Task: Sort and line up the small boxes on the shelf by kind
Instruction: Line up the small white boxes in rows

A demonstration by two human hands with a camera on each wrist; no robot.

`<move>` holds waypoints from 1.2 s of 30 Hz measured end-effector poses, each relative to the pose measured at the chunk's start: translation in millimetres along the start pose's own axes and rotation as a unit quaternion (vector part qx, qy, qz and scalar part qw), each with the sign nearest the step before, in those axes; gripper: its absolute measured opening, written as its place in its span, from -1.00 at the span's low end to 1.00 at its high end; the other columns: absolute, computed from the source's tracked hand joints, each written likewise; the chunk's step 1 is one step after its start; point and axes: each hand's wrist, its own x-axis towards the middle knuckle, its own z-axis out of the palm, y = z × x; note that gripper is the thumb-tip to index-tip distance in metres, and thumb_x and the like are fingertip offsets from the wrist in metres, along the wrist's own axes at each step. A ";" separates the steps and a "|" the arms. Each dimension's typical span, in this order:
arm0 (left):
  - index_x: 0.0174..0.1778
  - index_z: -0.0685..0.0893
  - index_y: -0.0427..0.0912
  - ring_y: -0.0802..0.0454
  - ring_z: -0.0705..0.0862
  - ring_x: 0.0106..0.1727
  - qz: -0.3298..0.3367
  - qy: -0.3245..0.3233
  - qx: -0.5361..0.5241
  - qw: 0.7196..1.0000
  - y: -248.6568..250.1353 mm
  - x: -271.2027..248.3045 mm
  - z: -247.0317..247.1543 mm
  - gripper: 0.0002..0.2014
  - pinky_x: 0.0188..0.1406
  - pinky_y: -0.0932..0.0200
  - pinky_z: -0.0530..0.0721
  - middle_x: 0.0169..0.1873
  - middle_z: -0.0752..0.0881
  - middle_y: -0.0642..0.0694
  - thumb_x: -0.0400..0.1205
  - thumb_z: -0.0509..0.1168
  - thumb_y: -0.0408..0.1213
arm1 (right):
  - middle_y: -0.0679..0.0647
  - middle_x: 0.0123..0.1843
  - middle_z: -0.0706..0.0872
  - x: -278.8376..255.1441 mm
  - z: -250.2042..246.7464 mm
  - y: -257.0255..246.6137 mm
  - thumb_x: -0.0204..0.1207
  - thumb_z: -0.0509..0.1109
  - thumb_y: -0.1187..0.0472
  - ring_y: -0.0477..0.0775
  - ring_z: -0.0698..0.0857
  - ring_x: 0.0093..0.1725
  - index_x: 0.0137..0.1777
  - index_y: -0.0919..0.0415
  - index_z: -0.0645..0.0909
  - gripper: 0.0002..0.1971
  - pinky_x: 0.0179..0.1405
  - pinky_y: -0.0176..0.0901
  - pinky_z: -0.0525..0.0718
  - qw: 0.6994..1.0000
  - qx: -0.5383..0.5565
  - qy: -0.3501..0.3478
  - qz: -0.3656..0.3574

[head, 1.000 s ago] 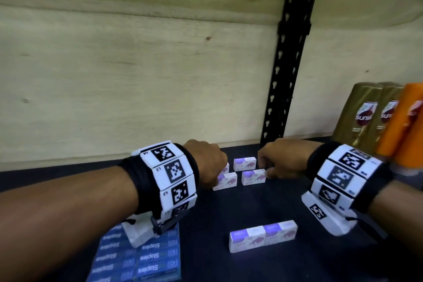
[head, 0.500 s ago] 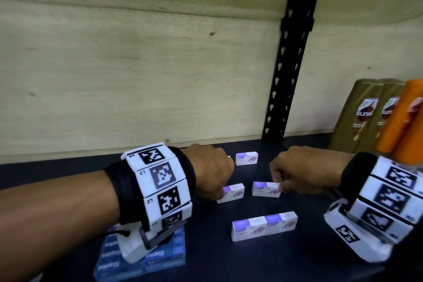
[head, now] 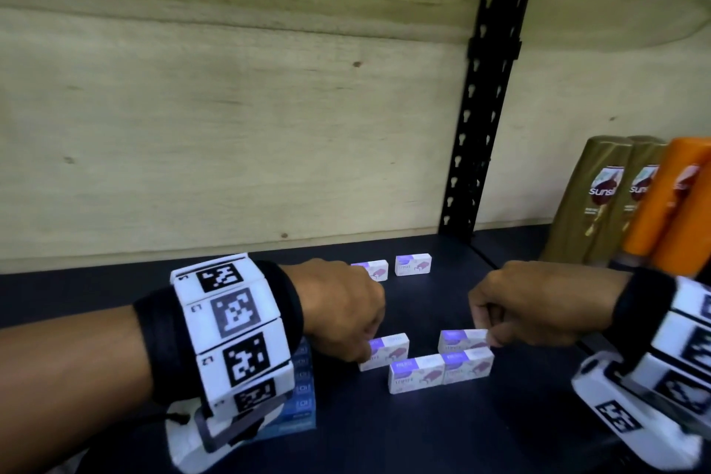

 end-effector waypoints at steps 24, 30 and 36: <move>0.17 0.68 0.00 0.09 0.64 -0.09 0.031 -0.009 -0.098 0.995 26.1 7.6 1.3 -0.63 -0.17 0.18 0.60 0.02 0.75 0.07 0.54 0.44 0.11 | -0.27 -0.24 0.65 0.7 6.7 -15.8 0.44 0.56 -0.05 -0.35 0.56 -0.34 0.15 -0.19 0.59 -0.68 -0.30 -0.37 0.46 0.999 0.001 -0.032 -0.025; 0.15 0.69 -0.04 0.04 0.69 -0.02 0.041 0.014 -0.107 0.993 30.5 12.4 2.8 -0.68 -0.02 0.08 0.70 0.00 0.76 0.03 0.59 0.41 0.06 | -0.24 -0.19 0.62 2.1 8.5 -16.7 0.46 0.54 -0.05 -0.27 0.57 -0.21 0.22 -0.16 0.60 -0.66 -0.29 -0.36 0.45 0.999 -0.012 -0.023 -0.037; 0.13 0.69 -0.06 0.01 0.71 -0.02 0.042 0.021 -0.111 0.993 33.4 16.3 2.9 -0.67 -0.03 0.04 0.73 0.00 0.75 0.01 0.57 0.42 0.07 | -0.24 -0.15 0.60 3.9 8.7 -19.9 0.48 0.53 -0.07 -0.25 0.57 -0.20 0.26 -0.16 0.59 -0.63 -0.26 -0.35 0.46 0.998 -0.013 -0.020 -0.051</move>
